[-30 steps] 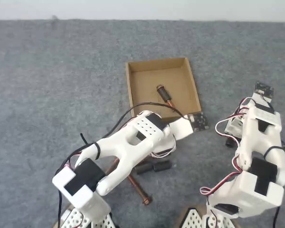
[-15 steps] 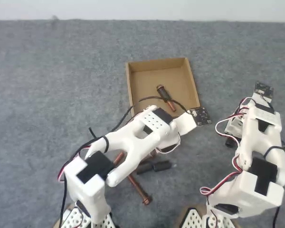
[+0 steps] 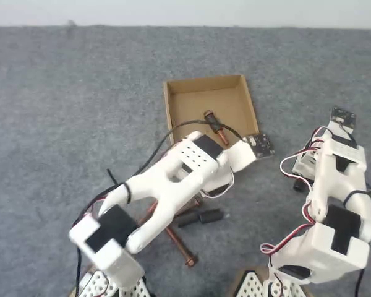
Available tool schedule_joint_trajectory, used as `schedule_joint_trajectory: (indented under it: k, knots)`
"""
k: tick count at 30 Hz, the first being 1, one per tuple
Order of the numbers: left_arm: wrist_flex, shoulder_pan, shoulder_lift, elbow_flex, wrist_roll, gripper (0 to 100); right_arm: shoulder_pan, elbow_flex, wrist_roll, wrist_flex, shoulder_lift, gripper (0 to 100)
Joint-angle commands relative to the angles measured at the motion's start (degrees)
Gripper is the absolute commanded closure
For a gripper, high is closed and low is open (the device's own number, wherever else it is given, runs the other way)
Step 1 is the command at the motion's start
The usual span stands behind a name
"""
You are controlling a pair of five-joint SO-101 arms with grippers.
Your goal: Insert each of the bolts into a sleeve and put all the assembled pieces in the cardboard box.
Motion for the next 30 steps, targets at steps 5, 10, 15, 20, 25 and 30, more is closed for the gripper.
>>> schedule_joint_trajectory:
  k: [5, 10, 15, 20, 25, 30]
  knots:
    - [-1.14, -4.57, -15.65, 1.36, 4.75, 99, 0.57, -3.08, -0.44, 0.13, -0.4, 99.2]
    - [-8.79, -11.69, -23.38, 6.02, 12.31, 99, 0.57, -3.08, -0.53, 0.13, -0.4, 99.2]
    - [-16.88, -17.49, -28.92, 11.74, 17.67, 99, 0.57, -3.08, -0.53, 0.04, -0.4, 99.2]
    - [-27.87, -23.21, -34.02, 20.09, 22.42, 99, 0.57, -3.08, -0.53, 0.04, -0.4, 99.2]
    - [-44.84, -30.68, -39.21, 33.19, 24.18, 99, 0.48, -3.34, -0.7, 0.04, -0.66, 99.2]
    - [-58.81, -37.98, -41.05, 44.79, 24.09, 99, -2.42, -7.65, -0.44, -0.92, -0.57, 99.2]
